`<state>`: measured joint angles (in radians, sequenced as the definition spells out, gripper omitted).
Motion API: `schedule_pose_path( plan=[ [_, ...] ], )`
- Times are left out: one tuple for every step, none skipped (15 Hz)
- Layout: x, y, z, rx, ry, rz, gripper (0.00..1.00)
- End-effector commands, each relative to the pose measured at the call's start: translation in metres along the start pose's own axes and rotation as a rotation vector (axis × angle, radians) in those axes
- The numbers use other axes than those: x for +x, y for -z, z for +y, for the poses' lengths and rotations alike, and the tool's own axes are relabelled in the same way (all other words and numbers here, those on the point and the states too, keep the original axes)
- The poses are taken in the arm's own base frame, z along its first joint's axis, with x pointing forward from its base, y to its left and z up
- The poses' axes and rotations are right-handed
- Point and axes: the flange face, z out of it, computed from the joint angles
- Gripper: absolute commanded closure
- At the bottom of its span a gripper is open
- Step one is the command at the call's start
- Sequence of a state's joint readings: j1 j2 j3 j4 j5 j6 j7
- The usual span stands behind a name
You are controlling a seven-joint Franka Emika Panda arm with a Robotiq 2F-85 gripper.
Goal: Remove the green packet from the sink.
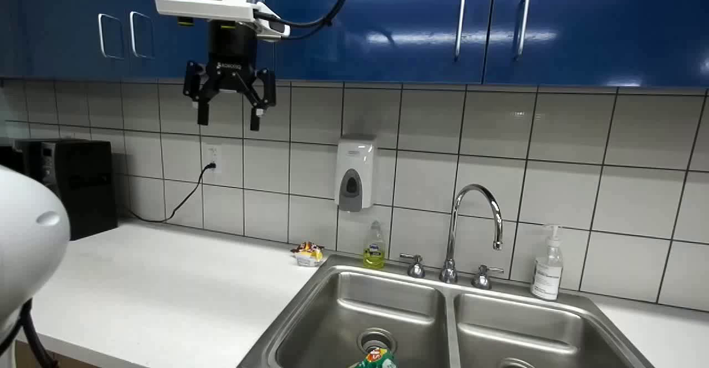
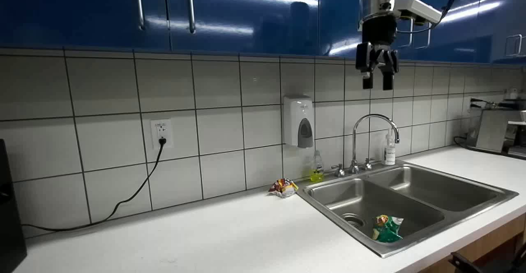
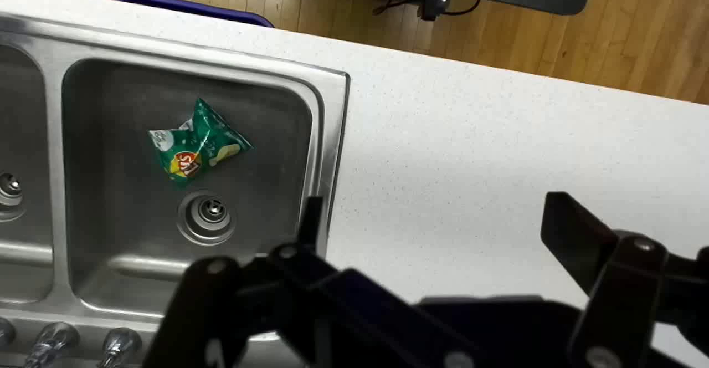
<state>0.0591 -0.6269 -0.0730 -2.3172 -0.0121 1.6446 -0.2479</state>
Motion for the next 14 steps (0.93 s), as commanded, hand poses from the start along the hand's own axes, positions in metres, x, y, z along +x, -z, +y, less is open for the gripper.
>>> schedule_pose_path(
  plan=[
    [0.000, 0.000, 0.000, 0.000, 0.000, -0.001, 0.00],
    [0.000, 0.000, 0.000, 0.000, 0.000, 0.000, 0.00],
    [0.000, 0.000, 0.000, 0.000, 0.000, 0.000, 0.00],
    [-0.001, 0.000, 0.000, -0.004, 0.000, 0.000, 0.00],
    [-0.002, 0.000, 0.001, -0.008, -0.015, 0.004, 0.00],
    [-0.004, 0.000, 0.002, -0.017, -0.043, 0.019, 0.00],
    [-0.005, 0.000, 0.004, -0.021, -0.063, 0.029, 0.00],
    [-0.008, -0.001, 0.006, -0.028, -0.091, 0.041, 0.00],
    [-0.010, -0.001, 0.008, -0.031, -0.121, 0.053, 0.00],
    [-0.013, -0.002, 0.011, -0.033, -0.146, 0.061, 0.00],
    [-0.015, -0.004, 0.014, -0.036, -0.173, 0.067, 0.00],
    [-0.019, -0.008, 0.018, -0.034, -0.201, 0.068, 0.00],
    [-0.022, -0.011, 0.022, -0.039, -0.226, 0.071, 0.00],
    [-0.025, -0.016, 0.026, -0.039, -0.254, 0.068, 0.00]
  ],
)
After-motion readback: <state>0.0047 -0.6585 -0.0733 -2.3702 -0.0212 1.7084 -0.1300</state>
